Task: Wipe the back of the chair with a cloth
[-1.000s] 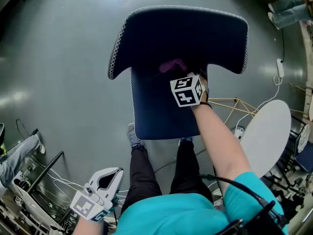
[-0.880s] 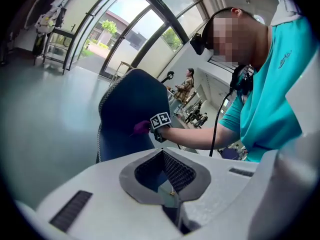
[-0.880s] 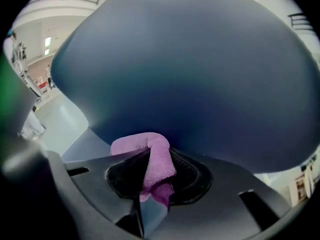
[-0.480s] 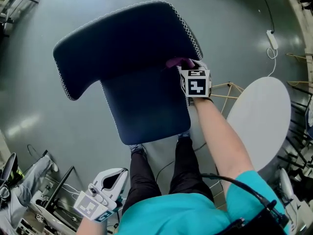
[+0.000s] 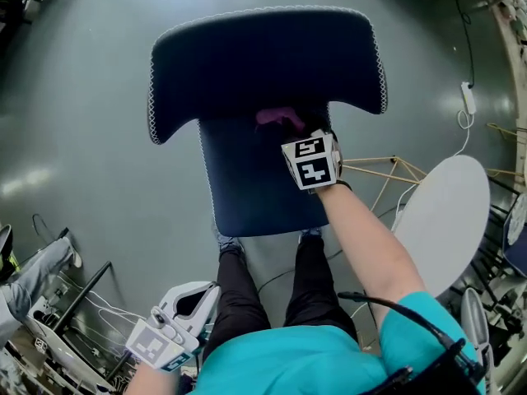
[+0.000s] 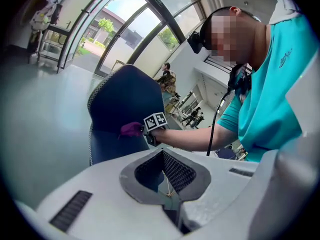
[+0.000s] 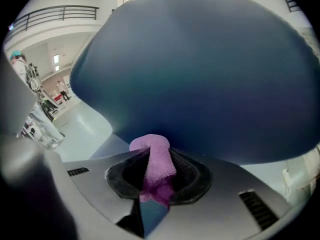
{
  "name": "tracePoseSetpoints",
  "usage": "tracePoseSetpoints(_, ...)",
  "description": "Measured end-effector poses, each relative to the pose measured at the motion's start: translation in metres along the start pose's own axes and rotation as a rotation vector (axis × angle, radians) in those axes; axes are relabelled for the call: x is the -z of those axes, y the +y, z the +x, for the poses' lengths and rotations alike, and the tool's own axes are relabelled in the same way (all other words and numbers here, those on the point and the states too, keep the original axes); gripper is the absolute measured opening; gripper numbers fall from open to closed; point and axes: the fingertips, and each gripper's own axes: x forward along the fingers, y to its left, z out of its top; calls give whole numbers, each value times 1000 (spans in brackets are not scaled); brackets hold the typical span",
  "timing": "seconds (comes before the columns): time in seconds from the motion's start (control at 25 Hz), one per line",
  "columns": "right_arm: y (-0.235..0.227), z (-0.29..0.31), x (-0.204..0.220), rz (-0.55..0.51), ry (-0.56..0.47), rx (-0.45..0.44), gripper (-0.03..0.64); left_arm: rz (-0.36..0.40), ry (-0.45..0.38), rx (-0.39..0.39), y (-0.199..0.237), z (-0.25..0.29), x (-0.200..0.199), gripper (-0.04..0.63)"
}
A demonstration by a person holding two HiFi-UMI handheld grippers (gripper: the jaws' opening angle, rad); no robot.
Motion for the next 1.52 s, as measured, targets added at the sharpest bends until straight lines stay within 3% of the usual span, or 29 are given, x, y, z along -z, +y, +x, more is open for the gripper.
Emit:
tracePoseSetpoints(0.2, 118, 48, -31, -89, 19, -136, 87, -57, -65, -82, 47, -66, 14, 3)
tracePoseSetpoints(0.36, 191, 75, -47, -131, 31, -195, 87, -102, -108, -134, 77, -115, 31, 3)
tracePoseSetpoints(0.6, 216, 111, -55, -50, 78, -192, 87, -156, -149, -182, 103, -151, 46, 3)
tracePoseSetpoints(0.84, 174, 119, -47, 51, 105, -155, 87, -150, -130, -177, 105, -142, 39, 3)
tracePoseSetpoints(1.08, 91, 103, -4, 162, 116, -84, 89, -93, -54, -123, 84, -100, 33, 3)
tracePoseSetpoints(1.28, -23, 69, 37, 261, 117, 16, 92, -36, 18, -58, 49, -37, 13, 3)
tracePoseSetpoints(1.52, -163, 21, 86, 409, 145, 236, 87, 48, 92, 21, 1, 24, -11, 3)
